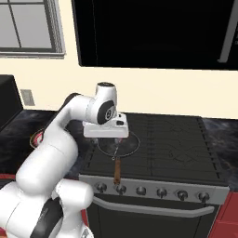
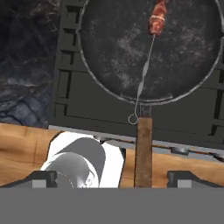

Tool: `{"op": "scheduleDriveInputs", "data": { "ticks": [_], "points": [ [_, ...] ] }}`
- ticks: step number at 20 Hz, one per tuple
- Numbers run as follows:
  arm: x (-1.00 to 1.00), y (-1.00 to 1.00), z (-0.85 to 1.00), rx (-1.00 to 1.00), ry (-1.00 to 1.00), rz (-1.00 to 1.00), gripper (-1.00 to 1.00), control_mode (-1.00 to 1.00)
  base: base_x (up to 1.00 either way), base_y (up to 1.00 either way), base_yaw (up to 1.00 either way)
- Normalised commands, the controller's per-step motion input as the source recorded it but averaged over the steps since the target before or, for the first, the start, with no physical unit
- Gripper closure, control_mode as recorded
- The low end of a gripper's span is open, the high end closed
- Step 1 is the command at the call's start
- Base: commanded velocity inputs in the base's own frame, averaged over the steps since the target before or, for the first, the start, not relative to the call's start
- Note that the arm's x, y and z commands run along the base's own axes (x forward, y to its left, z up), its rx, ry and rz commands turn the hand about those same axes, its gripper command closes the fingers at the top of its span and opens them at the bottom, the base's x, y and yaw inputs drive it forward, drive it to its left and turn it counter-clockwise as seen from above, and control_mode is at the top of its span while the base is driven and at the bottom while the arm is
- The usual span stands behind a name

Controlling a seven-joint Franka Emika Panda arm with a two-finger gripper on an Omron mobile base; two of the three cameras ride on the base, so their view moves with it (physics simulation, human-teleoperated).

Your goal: Place the cold items (mango and tomato) from the fridge in one tupperware on the dining counter. Place the warm items (kebab skewer and hot dog) in the stove area in another tupperware.

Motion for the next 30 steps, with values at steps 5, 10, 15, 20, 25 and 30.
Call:
{"op": "scheduleDriveInputs", "data": {
  "ticks": [5,10,15,20,25,30],
  "points": [
    [0.79,-0.07,-0.61,0.05,0.01,0.0,-1.0,-1.0,0.0,0.0,0.0],
    [0.64,-0.18,-0.67,0.05,0.0,0.0,-1.0,-1.0,0.0,0.0,0.0],
    [0.62,-0.15,-0.56,0.0,0.0,0.0,-1.0,-1.0,0.0,0.0,0.0],
    [0.45,-0.01,-0.49,0.0,0.0,0.0,-1.0,-1.0,0.0,0.0,0.0],
    [0.18,0.0,-0.42,0.0,0.0,0.0,1.0,-1.0,0.0,0.0,0.0],
    [-0.05,0.0,-0.32,0.0,-0.12,0.0,1.0,-1.0,0.0,0.0,0.0]
  ]
}}
